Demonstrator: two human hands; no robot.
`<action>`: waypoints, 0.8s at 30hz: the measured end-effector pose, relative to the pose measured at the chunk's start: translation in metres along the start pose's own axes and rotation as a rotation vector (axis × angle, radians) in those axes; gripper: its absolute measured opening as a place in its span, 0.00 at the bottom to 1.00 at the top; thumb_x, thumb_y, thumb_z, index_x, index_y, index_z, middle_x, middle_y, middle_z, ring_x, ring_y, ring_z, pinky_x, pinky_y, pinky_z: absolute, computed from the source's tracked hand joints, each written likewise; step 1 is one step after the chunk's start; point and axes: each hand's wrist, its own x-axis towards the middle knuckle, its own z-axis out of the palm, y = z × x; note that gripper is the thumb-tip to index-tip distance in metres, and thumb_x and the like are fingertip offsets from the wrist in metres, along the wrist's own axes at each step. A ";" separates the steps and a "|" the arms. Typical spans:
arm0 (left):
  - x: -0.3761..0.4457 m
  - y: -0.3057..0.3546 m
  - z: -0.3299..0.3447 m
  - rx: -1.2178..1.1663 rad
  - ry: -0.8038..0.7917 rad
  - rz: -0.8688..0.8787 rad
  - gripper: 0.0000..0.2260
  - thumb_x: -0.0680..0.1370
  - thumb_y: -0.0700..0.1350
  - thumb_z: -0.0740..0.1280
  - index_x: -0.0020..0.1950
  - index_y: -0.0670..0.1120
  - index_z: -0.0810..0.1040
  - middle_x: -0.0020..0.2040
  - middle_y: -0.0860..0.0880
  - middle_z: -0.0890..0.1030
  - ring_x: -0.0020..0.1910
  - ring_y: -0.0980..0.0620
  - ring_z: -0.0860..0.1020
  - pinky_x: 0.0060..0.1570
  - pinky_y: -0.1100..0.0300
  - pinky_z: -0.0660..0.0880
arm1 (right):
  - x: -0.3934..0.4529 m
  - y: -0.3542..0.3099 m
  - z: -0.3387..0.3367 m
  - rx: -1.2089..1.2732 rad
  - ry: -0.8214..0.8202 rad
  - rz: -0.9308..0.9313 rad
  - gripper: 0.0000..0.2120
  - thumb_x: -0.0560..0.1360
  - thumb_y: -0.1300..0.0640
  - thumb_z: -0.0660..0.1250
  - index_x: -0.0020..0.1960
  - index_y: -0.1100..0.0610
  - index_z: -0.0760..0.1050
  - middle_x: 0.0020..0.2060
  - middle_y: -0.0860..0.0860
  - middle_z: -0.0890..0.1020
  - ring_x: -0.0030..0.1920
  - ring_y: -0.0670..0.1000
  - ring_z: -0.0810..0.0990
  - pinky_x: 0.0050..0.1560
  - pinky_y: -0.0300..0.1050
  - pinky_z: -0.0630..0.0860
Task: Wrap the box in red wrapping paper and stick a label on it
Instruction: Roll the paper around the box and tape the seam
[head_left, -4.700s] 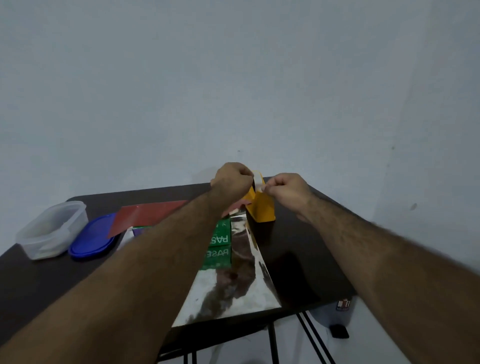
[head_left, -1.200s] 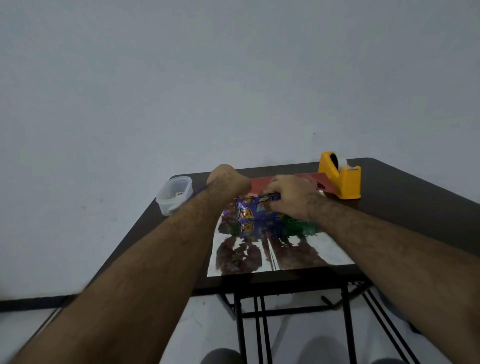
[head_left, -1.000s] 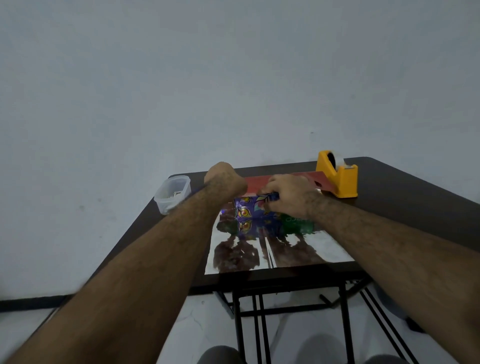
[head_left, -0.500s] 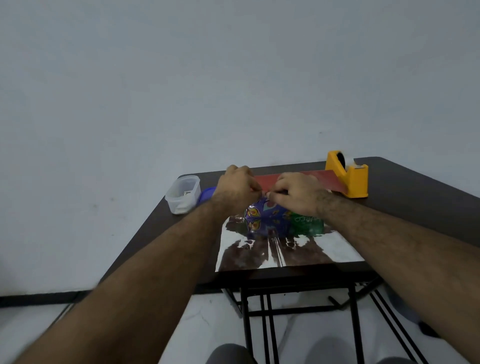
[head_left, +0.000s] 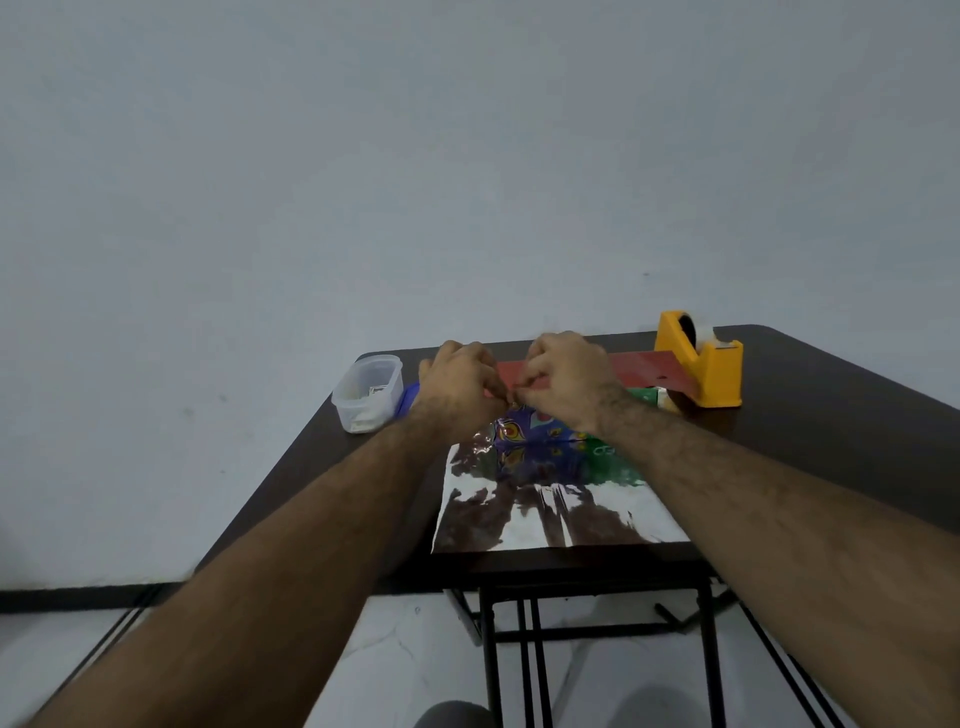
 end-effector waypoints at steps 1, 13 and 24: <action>0.000 -0.001 0.000 0.000 0.002 -0.003 0.04 0.76 0.54 0.77 0.50 0.59 0.89 0.60 0.60 0.77 0.67 0.51 0.67 0.65 0.47 0.63 | -0.002 0.000 0.004 -0.006 -0.026 -0.010 0.10 0.74 0.38 0.75 0.49 0.43 0.88 0.49 0.39 0.77 0.57 0.47 0.74 0.63 0.58 0.73; -0.007 -0.016 0.007 -0.156 0.066 -0.067 0.08 0.73 0.58 0.80 0.50 0.59 0.90 0.54 0.63 0.76 0.65 0.54 0.67 0.66 0.46 0.64 | -0.024 0.023 0.007 0.059 0.141 0.147 0.10 0.65 0.40 0.83 0.43 0.42 0.88 0.39 0.39 0.75 0.50 0.47 0.73 0.55 0.57 0.75; -0.008 0.017 0.012 0.010 0.007 0.122 0.16 0.76 0.58 0.71 0.63 0.63 0.84 0.62 0.57 0.73 0.67 0.53 0.65 0.61 0.49 0.59 | -0.037 0.034 -0.004 -0.145 -0.019 0.008 0.23 0.72 0.36 0.75 0.65 0.40 0.83 0.57 0.45 0.77 0.64 0.52 0.71 0.63 0.56 0.67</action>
